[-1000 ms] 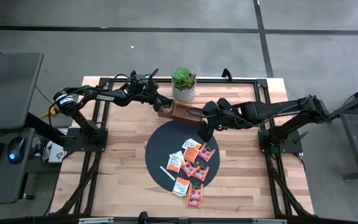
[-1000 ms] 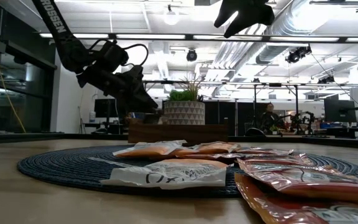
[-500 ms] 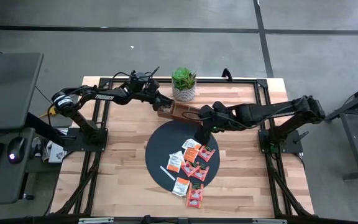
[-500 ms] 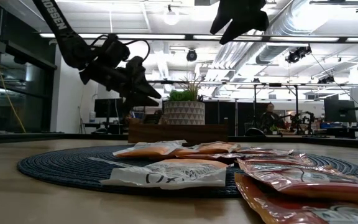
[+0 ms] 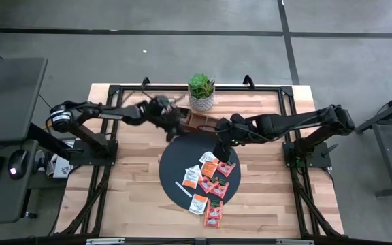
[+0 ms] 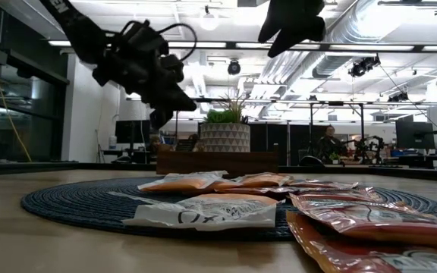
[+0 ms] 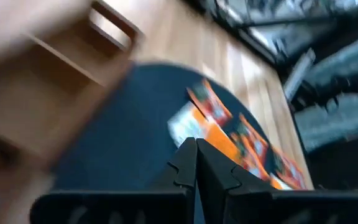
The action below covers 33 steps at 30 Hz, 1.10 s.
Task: Pick & Place Tea
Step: Put the white tea bag into the middle section of the wooden organizer
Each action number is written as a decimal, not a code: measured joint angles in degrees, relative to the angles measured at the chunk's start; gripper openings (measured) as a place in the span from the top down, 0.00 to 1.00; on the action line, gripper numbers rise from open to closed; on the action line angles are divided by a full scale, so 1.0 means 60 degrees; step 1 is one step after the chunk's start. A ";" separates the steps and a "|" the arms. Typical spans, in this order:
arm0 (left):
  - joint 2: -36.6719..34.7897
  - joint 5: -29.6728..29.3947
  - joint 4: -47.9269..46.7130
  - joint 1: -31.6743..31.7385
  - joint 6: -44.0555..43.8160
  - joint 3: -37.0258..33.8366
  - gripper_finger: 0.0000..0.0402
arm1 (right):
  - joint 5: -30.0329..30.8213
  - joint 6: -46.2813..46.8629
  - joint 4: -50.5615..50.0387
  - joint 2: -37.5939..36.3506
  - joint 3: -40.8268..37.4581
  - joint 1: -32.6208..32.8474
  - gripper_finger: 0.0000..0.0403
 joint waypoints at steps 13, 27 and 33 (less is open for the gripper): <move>0.0000 -0.4770 -0.0267 -0.5575 -0.2512 -0.0004 1.00 | -0.1167 -0.0297 0.0621 0.1358 -0.0005 0.0637 0.44; 0.1549 -0.9040 0.1078 -0.8736 -0.5999 -0.0009 1.00 | -0.3067 -0.0099 0.3108 0.3385 -0.0011 0.0836 0.44; 0.2297 -0.9063 0.1718 -0.8711 -0.6216 0.0129 1.00 | -0.3443 -0.0248 0.3230 0.3922 -0.0011 0.0691 0.44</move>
